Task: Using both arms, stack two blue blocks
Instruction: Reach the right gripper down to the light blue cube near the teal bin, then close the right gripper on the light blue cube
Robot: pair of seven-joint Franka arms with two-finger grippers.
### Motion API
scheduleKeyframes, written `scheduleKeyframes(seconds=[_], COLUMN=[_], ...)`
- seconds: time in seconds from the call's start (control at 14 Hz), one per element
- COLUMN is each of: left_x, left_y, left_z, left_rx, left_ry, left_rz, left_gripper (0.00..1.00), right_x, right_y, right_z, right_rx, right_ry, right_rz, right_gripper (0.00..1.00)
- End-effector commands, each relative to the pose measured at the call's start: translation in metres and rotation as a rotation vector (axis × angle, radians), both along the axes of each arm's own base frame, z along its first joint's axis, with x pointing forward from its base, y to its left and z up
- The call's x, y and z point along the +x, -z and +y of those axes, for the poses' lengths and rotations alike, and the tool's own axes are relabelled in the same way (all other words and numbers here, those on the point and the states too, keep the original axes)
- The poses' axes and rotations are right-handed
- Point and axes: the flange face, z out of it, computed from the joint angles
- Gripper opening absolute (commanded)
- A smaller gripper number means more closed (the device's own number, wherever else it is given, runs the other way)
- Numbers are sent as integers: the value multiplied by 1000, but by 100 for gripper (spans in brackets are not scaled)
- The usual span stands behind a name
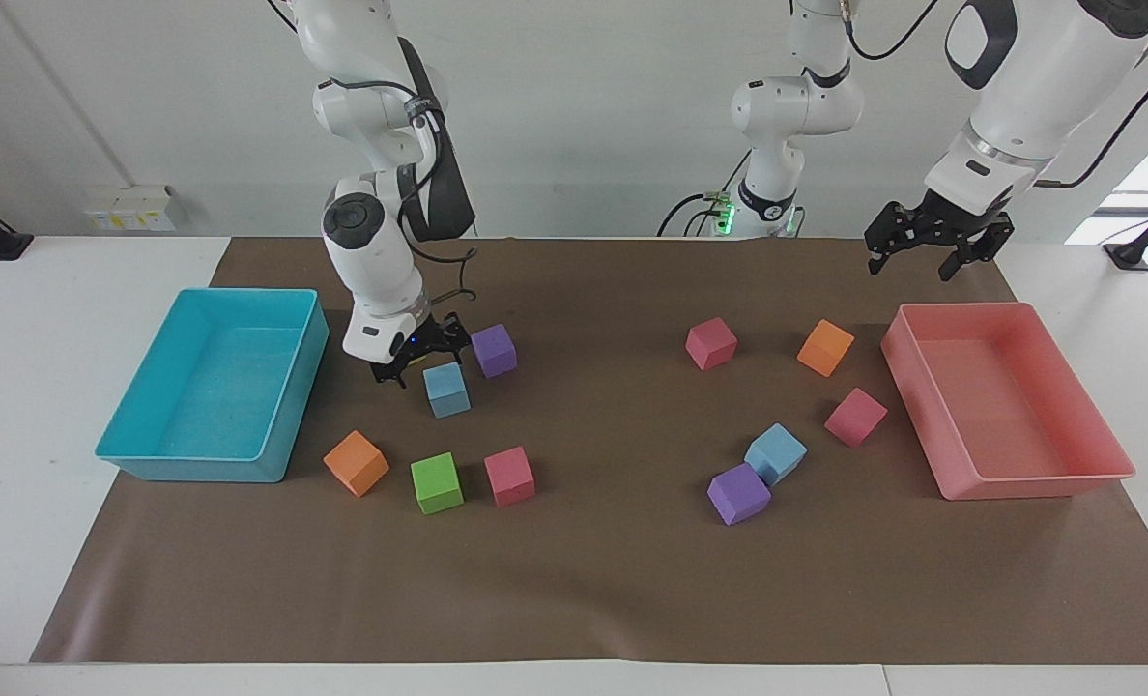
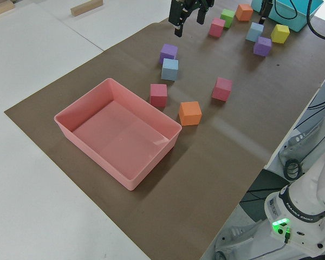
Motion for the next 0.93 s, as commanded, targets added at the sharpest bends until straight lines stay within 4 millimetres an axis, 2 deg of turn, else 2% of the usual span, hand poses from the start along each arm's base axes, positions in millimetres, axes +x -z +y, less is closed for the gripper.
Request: scheduleKeyframes(seconds=[0.0, 0.14, 0.5, 0.85], left_x=[-6, -6, -6, -6], left_y=[-4, -4, -3, -3], left_z=[0, 0, 0, -1], left_rx=[12, 12, 12, 12], left_ry=[-2, -2, 0, 1], left_rz=[-2, -2, 0, 1], left_gripper=[100, 100, 100, 100], right_x=[2, 0, -7, -10], right_y=[15, 24, 47, 53], right_z=[1, 14, 9, 8], right_rx=[29, 35, 30, 27], right_ry=[21, 8, -2, 3], right_rz=[-7, 3, -6, -2], right_gripper=[100, 100, 100, 100])
